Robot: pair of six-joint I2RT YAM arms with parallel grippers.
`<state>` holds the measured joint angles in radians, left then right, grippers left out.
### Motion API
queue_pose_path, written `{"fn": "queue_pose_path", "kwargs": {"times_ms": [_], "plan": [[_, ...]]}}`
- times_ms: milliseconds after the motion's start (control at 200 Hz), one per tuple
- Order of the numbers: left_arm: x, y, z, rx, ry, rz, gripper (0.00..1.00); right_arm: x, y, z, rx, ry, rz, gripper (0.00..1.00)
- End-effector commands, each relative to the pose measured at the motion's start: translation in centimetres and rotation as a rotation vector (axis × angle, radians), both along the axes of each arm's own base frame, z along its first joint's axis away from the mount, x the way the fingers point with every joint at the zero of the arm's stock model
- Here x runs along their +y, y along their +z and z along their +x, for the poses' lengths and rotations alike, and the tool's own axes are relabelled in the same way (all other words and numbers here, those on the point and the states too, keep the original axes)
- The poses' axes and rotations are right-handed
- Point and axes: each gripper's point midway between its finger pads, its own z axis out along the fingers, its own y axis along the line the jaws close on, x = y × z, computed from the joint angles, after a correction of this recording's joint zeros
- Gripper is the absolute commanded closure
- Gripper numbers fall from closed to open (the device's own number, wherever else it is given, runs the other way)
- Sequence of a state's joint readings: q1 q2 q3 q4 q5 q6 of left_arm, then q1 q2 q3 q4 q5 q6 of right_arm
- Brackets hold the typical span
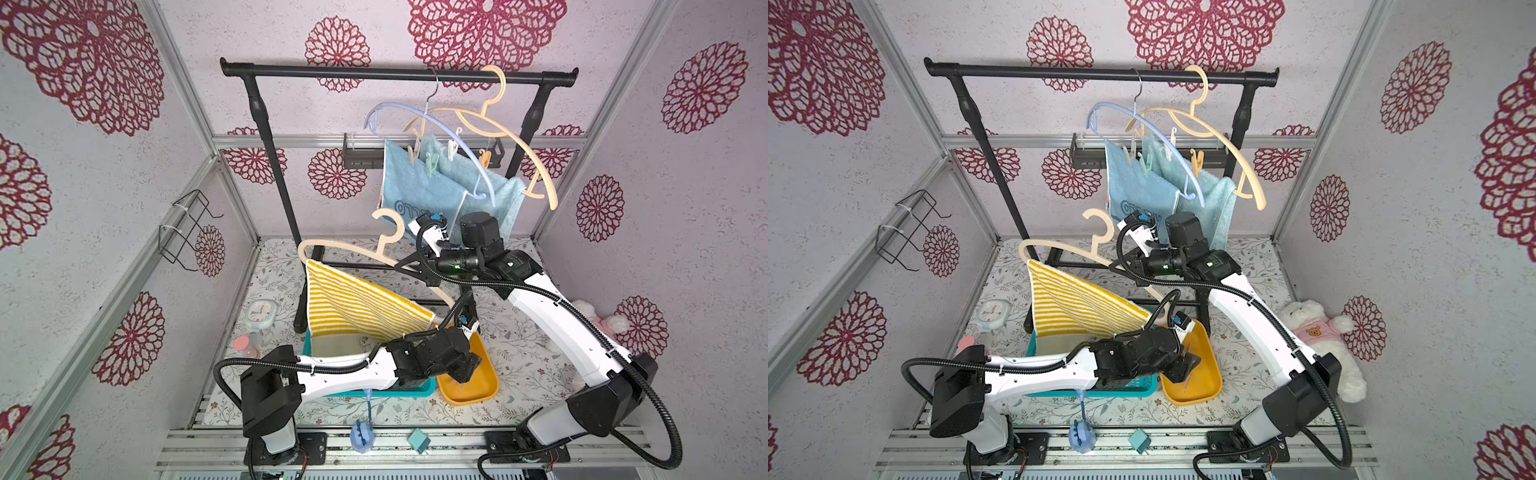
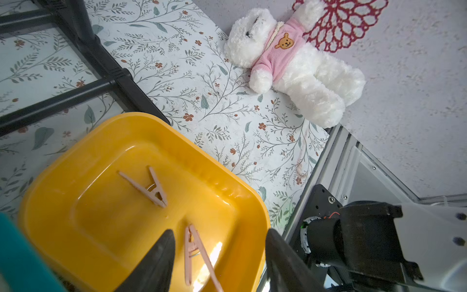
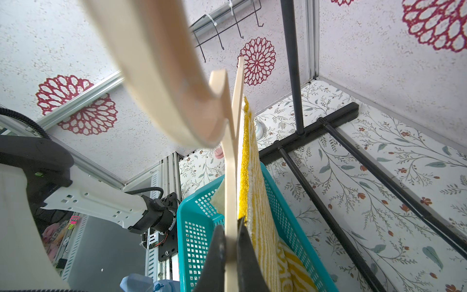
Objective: Remove the clothespins securing towels to the hanger
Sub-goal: Place the clothespin in the storage box, then remove the towel from the hanger.
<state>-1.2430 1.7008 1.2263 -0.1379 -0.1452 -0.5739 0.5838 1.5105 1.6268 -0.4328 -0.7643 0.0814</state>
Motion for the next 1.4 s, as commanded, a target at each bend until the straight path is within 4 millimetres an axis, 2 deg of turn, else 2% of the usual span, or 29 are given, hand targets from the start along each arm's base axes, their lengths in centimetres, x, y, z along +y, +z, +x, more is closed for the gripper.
{"fn": "queue_pose_path", "kwargs": {"times_ms": [0, 155, 325, 475, 585, 711, 816, 906, 1096, 1171, 1271, 1396], "plan": [[0.2, 2.5, 0.3, -0.054, 0.019, -0.044, 0.33, -0.8, 4.3, -1.3, -0.096, 0.022, 0.093, 1.0], [1.5, 5.8, 0.0, -0.099, 0.016, -0.097, 0.34, -1.1, 4.7, -1.1, -0.097, 0.019, 0.104, 1.0], [5.0, 11.2, -0.2, -0.169, 0.014, -0.164, 0.34, -2.0, 4.9, -0.6, -0.084, 0.011, 0.125, 1.0], [10.0, 15.2, 0.8, -0.208, 0.067, -0.193, 0.35, -2.5, 5.0, -0.7, -0.085, 0.02, 0.132, 1.0], [15.6, 17.8, 2.2, -0.26, 0.178, -0.201, 0.35, -2.6, 4.8, -1.1, -0.088, 0.032, 0.125, 1.0], [23.0, 18.3, 4.2, -0.311, 0.367, -0.146, 0.32, -2.7, 4.9, -1.6, -0.086, 0.048, 0.127, 1.0], [28.3, 18.6, 4.5, -0.337, 0.495, -0.145, 0.28, -2.8, 5.1, -2.1, -0.074, 0.069, 0.131, 1.0], [32.1, 17.7, 4.5, -0.332, 0.603, -0.119, 0.24, -2.8, 5.3, -2.9, -0.066, 0.095, 0.139, 1.0], [36.9, 16.1, 3.5, -0.283, 0.74, -0.055, 0.2, -3.1, 5.8, -4.1, -0.073, 0.098, 0.124, 1.0], [38.0, 15.8, 3.1, -0.27, 0.77, -0.042, 0.17, -3.3, 6.1, -4.3, -0.079, 0.091, 0.124, 1.0], [38.5, 15.9, 3.1, -0.26, 0.784, -0.057, 0.12, -3.4, 6.6, -4.6, -0.068, 0.097, 0.134, 1.0], [37.6, 15.1, 3.5, -0.202, 0.725, -0.039, 0.11, -3.1, 6.9, -4.6, -0.027, 0.118, 0.139, 1.0]]}}
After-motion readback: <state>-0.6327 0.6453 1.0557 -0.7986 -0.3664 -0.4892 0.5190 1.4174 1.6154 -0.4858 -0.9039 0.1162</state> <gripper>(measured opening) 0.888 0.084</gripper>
